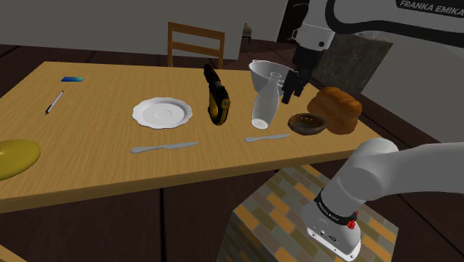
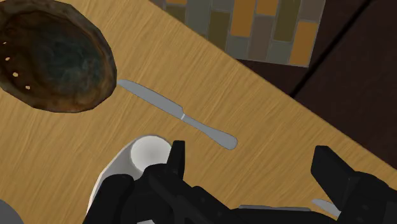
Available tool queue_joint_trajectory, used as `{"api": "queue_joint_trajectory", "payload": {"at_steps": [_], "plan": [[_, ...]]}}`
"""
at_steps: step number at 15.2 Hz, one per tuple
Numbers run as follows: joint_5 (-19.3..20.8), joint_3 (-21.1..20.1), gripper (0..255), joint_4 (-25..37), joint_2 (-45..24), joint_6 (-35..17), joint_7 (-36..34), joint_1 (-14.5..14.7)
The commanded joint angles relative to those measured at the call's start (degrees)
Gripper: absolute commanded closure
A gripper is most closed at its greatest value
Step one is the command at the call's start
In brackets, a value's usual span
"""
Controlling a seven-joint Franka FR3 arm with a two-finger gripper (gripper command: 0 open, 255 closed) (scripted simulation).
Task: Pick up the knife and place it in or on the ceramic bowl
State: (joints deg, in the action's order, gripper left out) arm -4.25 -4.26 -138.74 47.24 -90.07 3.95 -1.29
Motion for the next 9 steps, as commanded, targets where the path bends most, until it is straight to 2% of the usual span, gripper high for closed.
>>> {"api": "queue_joint_trajectory", "payload": {"at_steps": [1, 9], "plan": [[0.0, 0.0, 0, 0.0, 0.0, 0.0, 0.0, 0.0], [8.47, 7.03, 0, -15.6, 0.33, -18.54, 26.63, 6.66]]}}
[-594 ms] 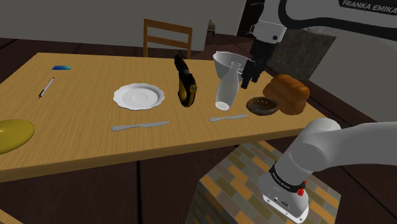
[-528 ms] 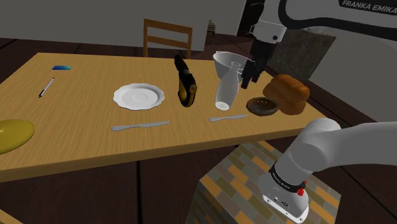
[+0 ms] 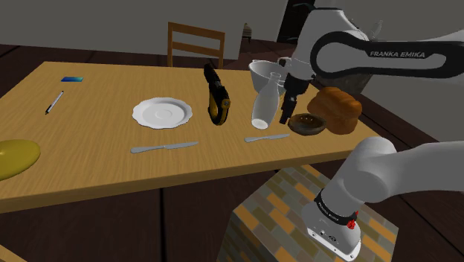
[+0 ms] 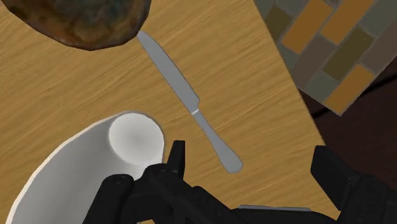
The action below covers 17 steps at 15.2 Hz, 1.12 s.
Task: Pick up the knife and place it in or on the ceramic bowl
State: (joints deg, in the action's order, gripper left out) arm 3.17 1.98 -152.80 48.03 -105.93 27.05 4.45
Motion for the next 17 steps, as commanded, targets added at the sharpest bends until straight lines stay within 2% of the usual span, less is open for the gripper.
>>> {"api": "queue_joint_trajectory", "payload": {"at_steps": [1, 8, 15, 17], "plan": [[2.21, 1.86, 0, -3.1, -1.04, -5.35, 6.8, 1.59], [10.28, 10.04, 0, -10.7, -9.87, -25.62, 28.6, 5.6], [11.36, 11.02, 0, -13.03, -15.41, -33.49, 28.3, 5.23], [11.45, 11.1, 0, -13.19, -15.92, -34.16, 28.27, 5.2]]}}
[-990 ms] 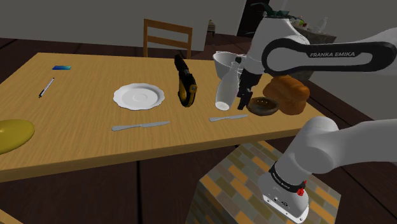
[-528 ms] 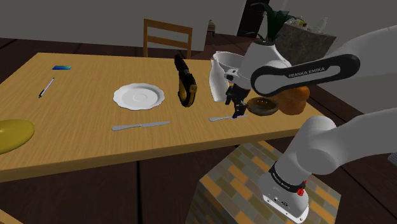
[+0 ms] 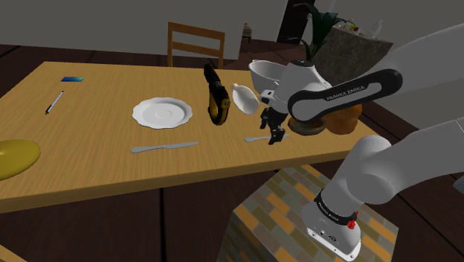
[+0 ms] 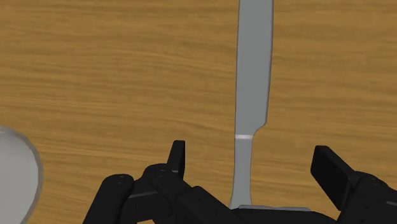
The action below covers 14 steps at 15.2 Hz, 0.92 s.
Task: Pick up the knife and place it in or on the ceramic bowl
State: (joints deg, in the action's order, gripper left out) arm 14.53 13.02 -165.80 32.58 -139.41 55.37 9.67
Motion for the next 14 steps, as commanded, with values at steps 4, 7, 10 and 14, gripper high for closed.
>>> {"api": "queue_joint_trajectory", "payload": {"at_steps": [4, 7, 10, 14], "plan": [[0.08, 0.06, 0, -0.18, -0.48, -0.68, -0.04, -0.02], [0.08, 0.06, 255, -0.18, -0.47, -0.68, -0.05, -0.02], [0.07, 0.06, 255, -0.14, -0.5, -0.67, -0.05, 0.0], [0.06, 0.05, 255, -0.11, -0.53, -0.67, -0.05, 0.01]]}}
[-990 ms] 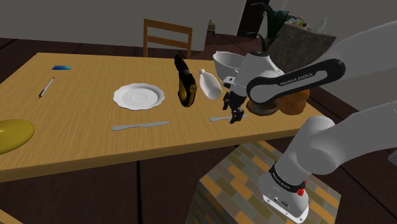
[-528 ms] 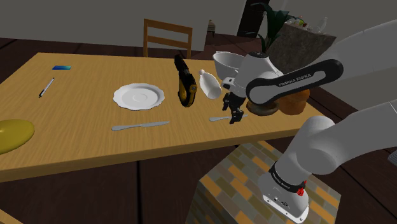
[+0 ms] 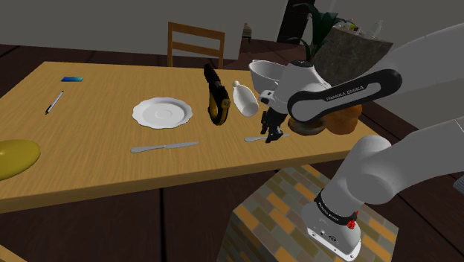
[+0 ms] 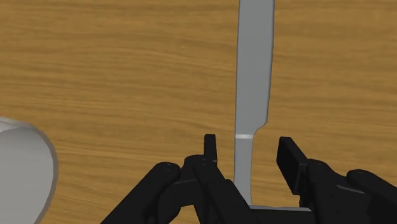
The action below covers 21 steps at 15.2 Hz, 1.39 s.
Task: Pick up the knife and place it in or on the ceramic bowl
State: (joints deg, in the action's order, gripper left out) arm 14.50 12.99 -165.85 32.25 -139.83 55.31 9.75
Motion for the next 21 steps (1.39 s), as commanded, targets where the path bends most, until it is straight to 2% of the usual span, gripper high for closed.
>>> {"api": "queue_joint_trajectory", "payload": {"at_steps": [1, 21], "plan": [[0.09, 0.09, 255, -0.04, -0.27, -0.3, 0.0, -0.06], [-2.59, -1.93, 255, 9.32, 9.69, 18.95, 1.36, 0.88]]}}
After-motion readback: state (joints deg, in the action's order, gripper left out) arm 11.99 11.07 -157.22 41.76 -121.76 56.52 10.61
